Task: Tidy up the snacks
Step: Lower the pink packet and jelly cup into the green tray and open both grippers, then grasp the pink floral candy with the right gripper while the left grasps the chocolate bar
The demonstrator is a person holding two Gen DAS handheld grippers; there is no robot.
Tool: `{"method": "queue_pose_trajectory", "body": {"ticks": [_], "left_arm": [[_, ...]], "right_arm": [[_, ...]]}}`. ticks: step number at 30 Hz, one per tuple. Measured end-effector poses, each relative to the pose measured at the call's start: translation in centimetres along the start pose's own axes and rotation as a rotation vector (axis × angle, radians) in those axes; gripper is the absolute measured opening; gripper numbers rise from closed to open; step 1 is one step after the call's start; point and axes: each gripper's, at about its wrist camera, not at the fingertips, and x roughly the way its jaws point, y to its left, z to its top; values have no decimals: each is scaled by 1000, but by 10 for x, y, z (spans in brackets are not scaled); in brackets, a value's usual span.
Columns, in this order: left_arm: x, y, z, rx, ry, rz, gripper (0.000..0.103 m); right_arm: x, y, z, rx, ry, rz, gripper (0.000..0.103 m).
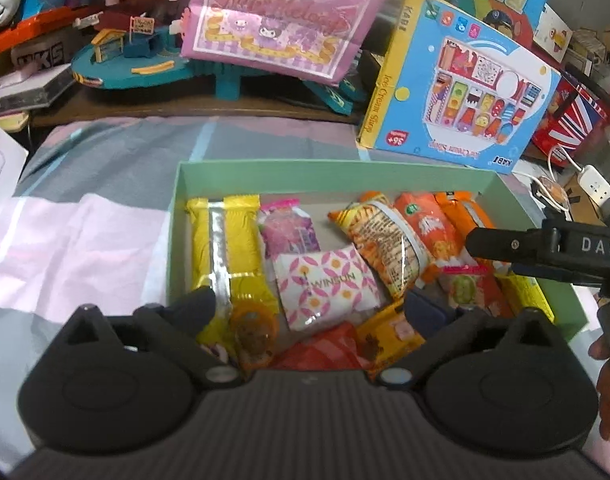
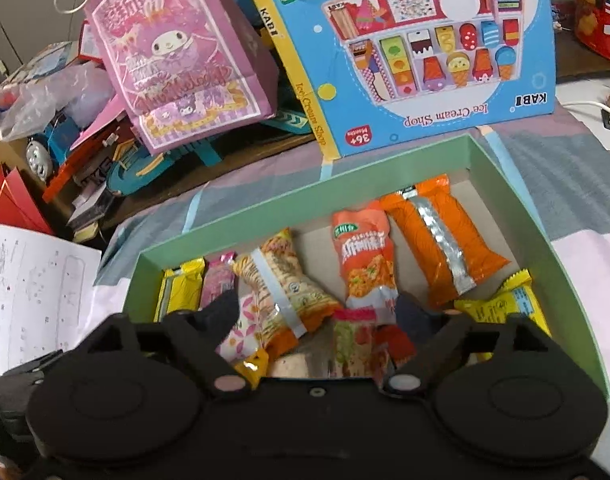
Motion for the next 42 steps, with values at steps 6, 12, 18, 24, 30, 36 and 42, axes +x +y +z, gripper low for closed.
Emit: {"method": "queue_pose_trajectory", "body": {"ticks": [6, 12, 18, 24, 30, 36, 42], "left_arm": [[-20, -5, -9, 2, -7, -9, 103], [-45, -14, -19, 12, -22, -20, 103], [-72, -20, -45, 35, -15, -37, 103], [-83, -22, -85, 59, 46, -42, 103], [-69, -29, -119, 80, 137, -35, 103], [-51, -47, -141, 138, 182, -40, 103], [-36, -54, -149, 192, 175, 15, 103]], "right_arm": [[-24, 11, -10, -28, -14, 3, 96], [-53, 21, -20, -44, -35, 11, 103], [-84, 21, -37, -44, -56, 22, 103], [-105, 13, -64, -33, -44, 41, 103], [-102, 4, -92, -10, 16, 55, 103], [-82, 8, -109, -21, 85, 100, 57], [-54, 28, -115, -91, 160, 127, 39]]}}
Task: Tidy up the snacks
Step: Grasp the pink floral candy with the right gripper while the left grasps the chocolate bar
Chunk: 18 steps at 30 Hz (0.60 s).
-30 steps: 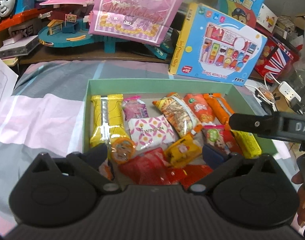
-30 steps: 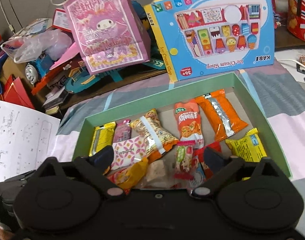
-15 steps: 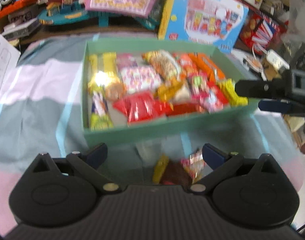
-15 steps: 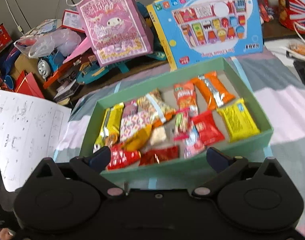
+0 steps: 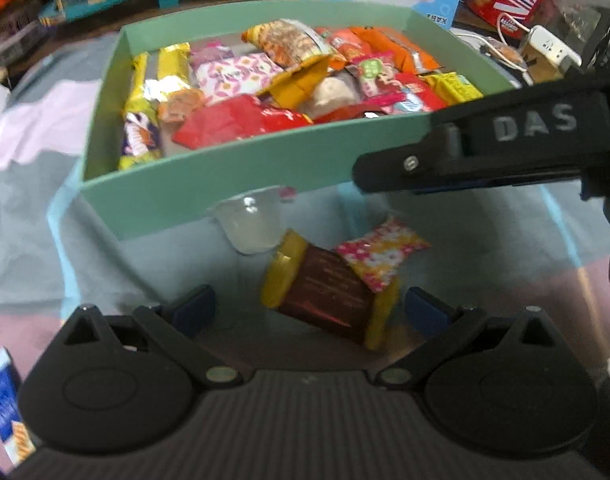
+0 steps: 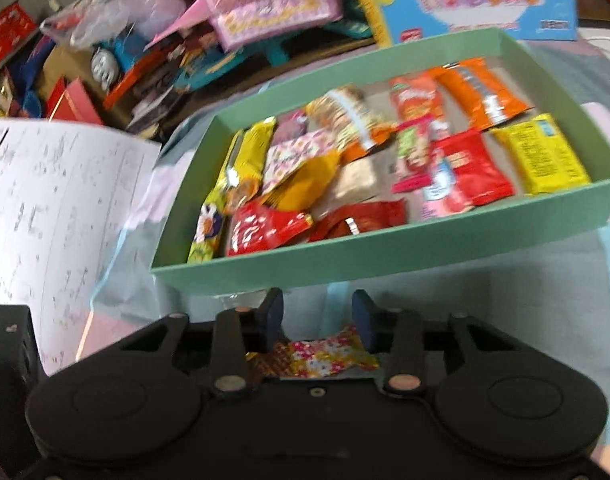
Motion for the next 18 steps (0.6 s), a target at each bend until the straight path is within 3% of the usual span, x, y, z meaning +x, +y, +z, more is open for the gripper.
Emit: {"method": "queue_pose_trajectory", "body": {"ticks": [8, 18], "left_arm": [[-4, 28, -3, -36, -11, 24, 103], [-2, 60, 1, -136, -16, 72, 103]], "right_arm": [[34, 3, -3, -22, 128, 33, 39], [10, -2, -32, -45, 136, 13, 40]]}}
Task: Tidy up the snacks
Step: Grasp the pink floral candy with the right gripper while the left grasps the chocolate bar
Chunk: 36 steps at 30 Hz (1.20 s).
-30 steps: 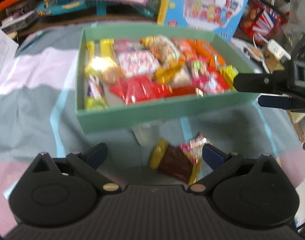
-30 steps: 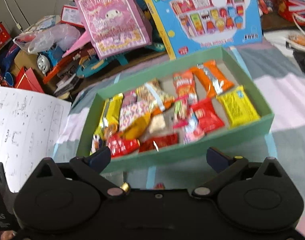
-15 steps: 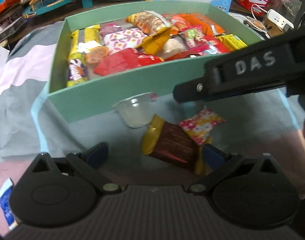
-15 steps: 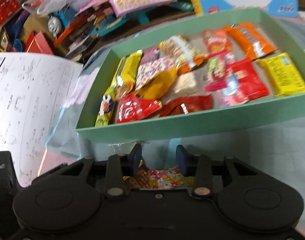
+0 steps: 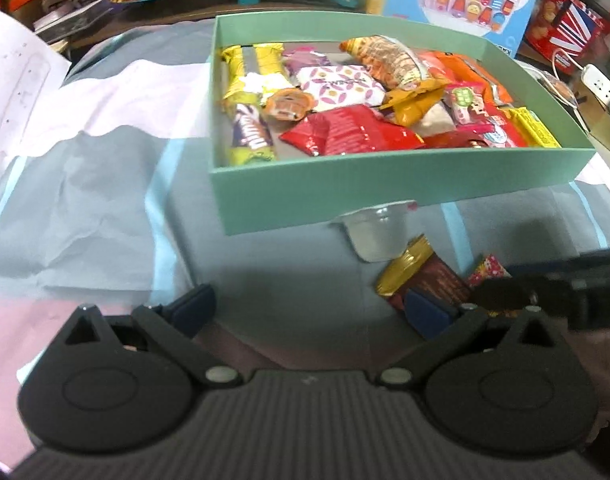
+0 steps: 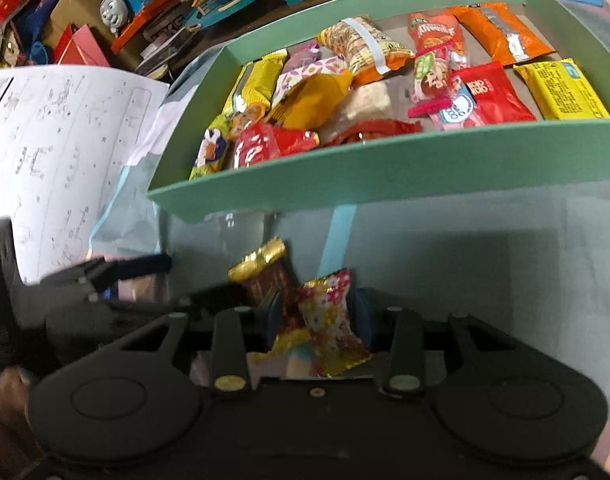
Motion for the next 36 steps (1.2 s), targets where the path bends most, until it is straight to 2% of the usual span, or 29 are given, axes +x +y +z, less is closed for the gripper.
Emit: {"method": "queue_pose_trajectory", "body": {"ticks": [4, 7, 8, 10, 13, 16, 18, 20, 22, 24, 29, 30, 31, 33, 36], "left_arm": [[-4, 0, -3, -20, 11, -10, 103], [-9, -7, -3, -37, 16, -28, 103], [-11, -9, -2, -42, 15, -33, 103], [-14, -17, 0, -53, 11, -46, 103], [-15, -34, 2, -40, 23, -71, 101], [-5, -54, 5, -23, 78, -70, 98], [1, -66, 6, -10, 74, -34, 98], [2, -76, 6, 13, 47, -5, 87], [1, -92, 4, 106, 18, 19, 48], [-2, -104, 1, 165, 22, -26, 43], [-9, -103, -5, 188, 32, -44, 46], [-11, -103, -7, 193, 37, -36, 52], [-12, -102, -9, 200, 46, -25, 63], [-14, -99, -12, 198, 68, 1, 74], [-15, -95, -15, 174, 94, -8, 79]], "right_arm": [[-4, 12, -17, -90, -20, -66, 38], [-1, 32, -28, -216, -42, -186, 25], [1, 37, -31, -254, -46, -214, 25], [-2, 35, -31, -235, -58, -232, 24], [-10, 14, -30, -142, -79, -240, 24], [-19, -6, -34, -82, -100, -251, 24], [-24, -19, -38, -44, -115, -242, 25], [-28, -26, -43, -5, -133, -213, 24], [-30, -30, -44, 13, -143, -194, 24], [-30, -31, -46, 11, -152, -188, 24], [-32, -41, -47, 62, -178, -146, 24], [-32, -40, -49, 69, -182, -143, 24], [-32, -42, -49, 74, -185, -140, 24], [-33, -43, -50, 83, -191, -133, 24], [-32, -44, -51, 93, -195, -124, 24]]}}
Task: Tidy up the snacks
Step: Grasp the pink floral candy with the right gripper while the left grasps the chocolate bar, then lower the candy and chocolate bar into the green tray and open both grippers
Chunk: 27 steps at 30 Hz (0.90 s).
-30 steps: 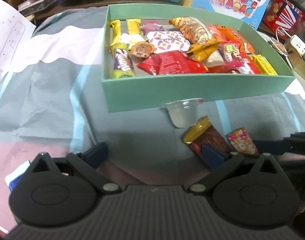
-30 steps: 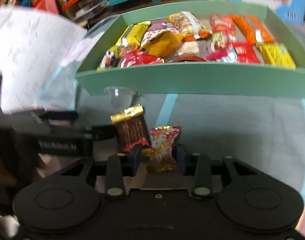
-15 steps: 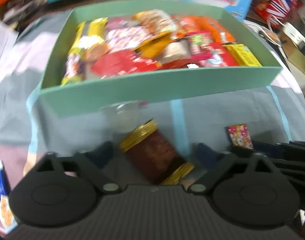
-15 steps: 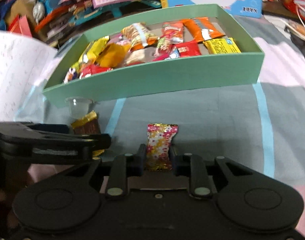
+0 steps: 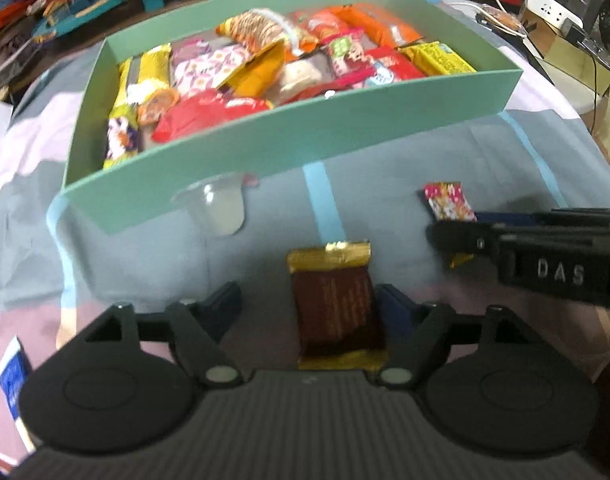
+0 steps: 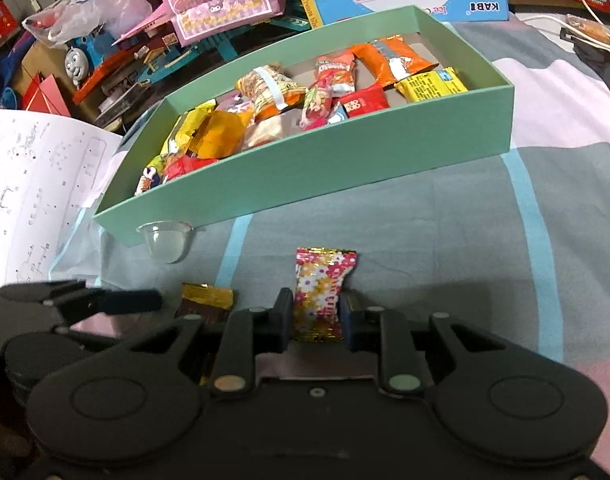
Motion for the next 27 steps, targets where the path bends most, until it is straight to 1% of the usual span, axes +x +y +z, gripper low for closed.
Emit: {"method": "queue_pose_trajectory", "body": {"ticks": [2, 3, 4, 5, 6, 8, 11, 15, 18, 21, 27], "left_arm": [[-1, 1, -3, 1, 5, -5, 78], [-1, -1, -4, 17, -1, -2, 71], [-2, -3, -5, 36, -15, -8, 56], [-3, -5, -4, 51, -26, -29, 47], [-4, -7, -4, 69, -37, -32, 37], [-5, -10, -4, 86, -46, -30, 37], [-9, -4, -2, 44, -42, -69, 37], [-24, 1, 4, 25, -88, -99, 37], [-38, 5, 14, 6, -128, -130, 37], [-50, 9, 31, 3, -181, -146, 37], [-54, 18, 82, -20, -263, -150, 37]], "right_arm": [[0, -1, 0, 3, -2, 1, 24], [0, 0, -1, 4, -2, 0, 24], [-1, 1, -1, 4, -2, -2, 24], [-1, 1, -1, 5, -3, -4, 24], [-1, 2, -2, 7, -3, -5, 24], [-2, 3, -2, 16, -2, -7, 23], [-7, 2, -1, 28, -6, -14, 23], [-16, 1, 3, 44, -21, -17, 23], [-26, 2, 10, 52, -40, -7, 23], [-36, 6, 24, 45, -69, 0, 23], [-44, 2, 71, 50, -146, -23, 23]]}}
